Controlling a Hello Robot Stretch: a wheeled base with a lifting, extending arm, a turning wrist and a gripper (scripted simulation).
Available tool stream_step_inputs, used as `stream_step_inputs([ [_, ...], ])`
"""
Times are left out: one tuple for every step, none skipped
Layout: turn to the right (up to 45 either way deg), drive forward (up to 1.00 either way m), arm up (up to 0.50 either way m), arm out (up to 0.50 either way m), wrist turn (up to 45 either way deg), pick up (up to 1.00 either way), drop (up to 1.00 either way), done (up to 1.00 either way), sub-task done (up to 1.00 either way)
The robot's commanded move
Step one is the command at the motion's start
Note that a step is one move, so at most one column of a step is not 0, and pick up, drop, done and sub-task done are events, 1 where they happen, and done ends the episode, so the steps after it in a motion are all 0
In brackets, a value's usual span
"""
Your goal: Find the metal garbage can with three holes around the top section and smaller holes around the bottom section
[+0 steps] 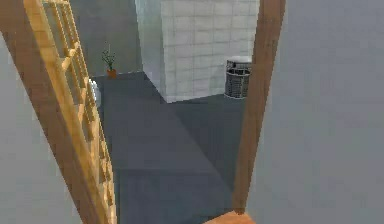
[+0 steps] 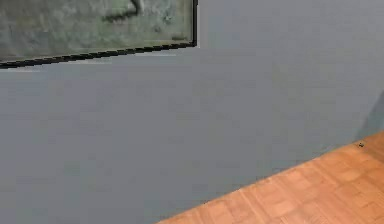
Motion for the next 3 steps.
stream_step_inputs([
  [0.0,1.00,0.00,0.00,0.0,0.00,0.00,0.00,0.00],
  [-12.0,0.00,0.00,0.00,0.0,0.00,0.00,0.00,0.00],
  [0.0,0.10,0.00,0.00,0.0,0.00,0.00,0.00,0.00],
])
